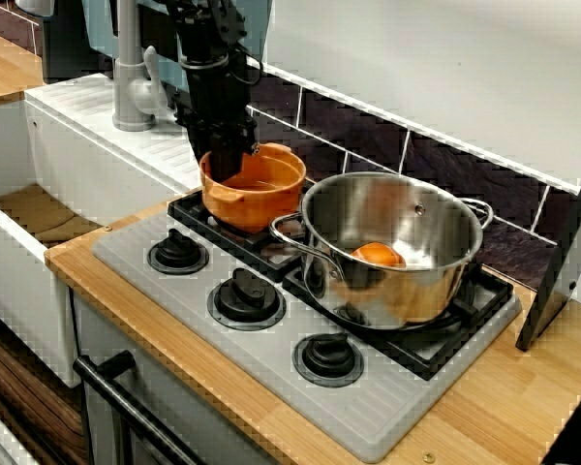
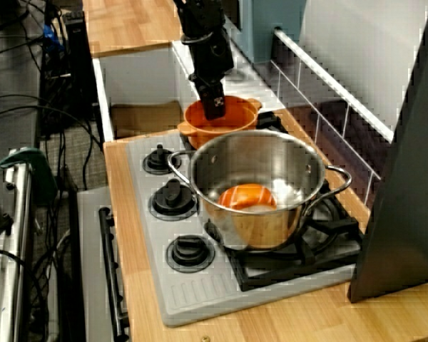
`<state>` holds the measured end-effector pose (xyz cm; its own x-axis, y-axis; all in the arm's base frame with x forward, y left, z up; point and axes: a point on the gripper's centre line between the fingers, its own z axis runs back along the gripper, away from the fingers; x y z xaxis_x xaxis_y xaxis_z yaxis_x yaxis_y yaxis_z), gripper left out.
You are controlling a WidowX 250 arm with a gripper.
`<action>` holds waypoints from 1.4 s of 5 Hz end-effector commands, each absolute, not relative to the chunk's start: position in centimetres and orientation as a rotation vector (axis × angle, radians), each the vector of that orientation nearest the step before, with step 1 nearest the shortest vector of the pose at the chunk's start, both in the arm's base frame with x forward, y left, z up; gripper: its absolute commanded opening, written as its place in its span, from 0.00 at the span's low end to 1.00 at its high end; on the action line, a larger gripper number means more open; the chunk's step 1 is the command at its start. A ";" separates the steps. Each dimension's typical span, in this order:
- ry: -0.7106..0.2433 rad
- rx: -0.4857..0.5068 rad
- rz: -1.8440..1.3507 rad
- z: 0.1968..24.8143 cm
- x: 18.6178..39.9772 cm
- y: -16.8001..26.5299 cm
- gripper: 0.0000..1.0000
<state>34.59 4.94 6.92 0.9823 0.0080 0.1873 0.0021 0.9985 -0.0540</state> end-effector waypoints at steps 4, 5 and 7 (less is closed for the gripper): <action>-0.229 -0.130 -0.003 17.2 36.4 4.7 0.00; -0.273 -0.046 -0.053 17.8 35.9 3.0 0.00; -0.323 0.070 -0.097 17.7 34.5 0.7 0.00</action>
